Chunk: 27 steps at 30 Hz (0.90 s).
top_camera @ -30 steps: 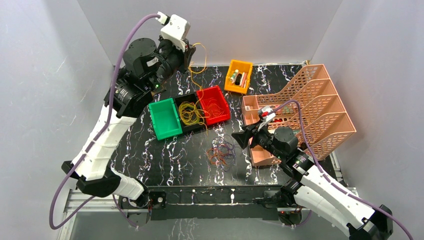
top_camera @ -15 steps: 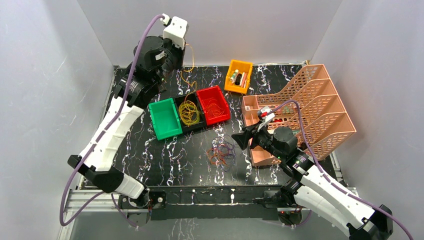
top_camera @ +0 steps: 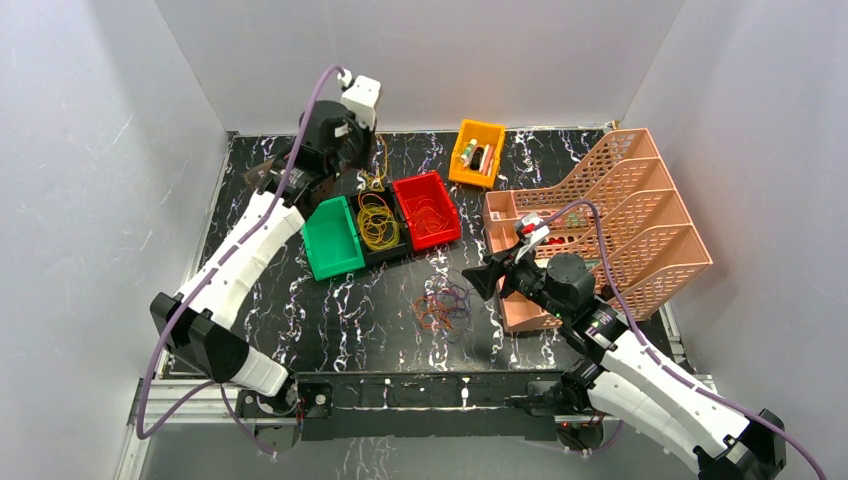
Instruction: Untangle the cables
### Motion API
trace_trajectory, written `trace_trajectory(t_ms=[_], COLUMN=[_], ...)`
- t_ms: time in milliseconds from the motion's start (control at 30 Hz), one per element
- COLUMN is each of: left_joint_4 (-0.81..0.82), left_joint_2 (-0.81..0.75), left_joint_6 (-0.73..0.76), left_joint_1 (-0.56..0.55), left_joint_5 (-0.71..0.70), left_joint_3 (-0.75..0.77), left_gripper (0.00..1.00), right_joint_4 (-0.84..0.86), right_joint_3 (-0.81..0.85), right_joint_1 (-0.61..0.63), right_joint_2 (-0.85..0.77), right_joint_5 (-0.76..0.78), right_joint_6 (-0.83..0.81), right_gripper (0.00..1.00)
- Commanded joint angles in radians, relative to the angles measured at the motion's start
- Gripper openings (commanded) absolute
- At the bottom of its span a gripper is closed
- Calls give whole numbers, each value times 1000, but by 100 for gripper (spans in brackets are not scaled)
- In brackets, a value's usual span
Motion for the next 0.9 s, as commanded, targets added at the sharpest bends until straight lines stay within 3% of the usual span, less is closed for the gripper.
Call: trace_trajectory(t_ms=[0, 300, 867], left_joint_4=[20, 12, 115], left_joint_2=[-90, -103, 153], left_joint_6=[-93, -142, -144], left_joint_1=[5, 9, 65], left_joint_5=[33, -22, 52], left_joint_3=[-130, -293, -371], left_gripper=[0, 0, 0], right_joint_4=[40, 56, 26], right_joint_3=[15, 19, 16], right_joint_1=[3, 2, 3], right_joint_2=[-4, 26, 3], right_joint_5=[2, -17, -5], right_joint_6=[9, 10, 20], right_gripper=[70, 70, 71])
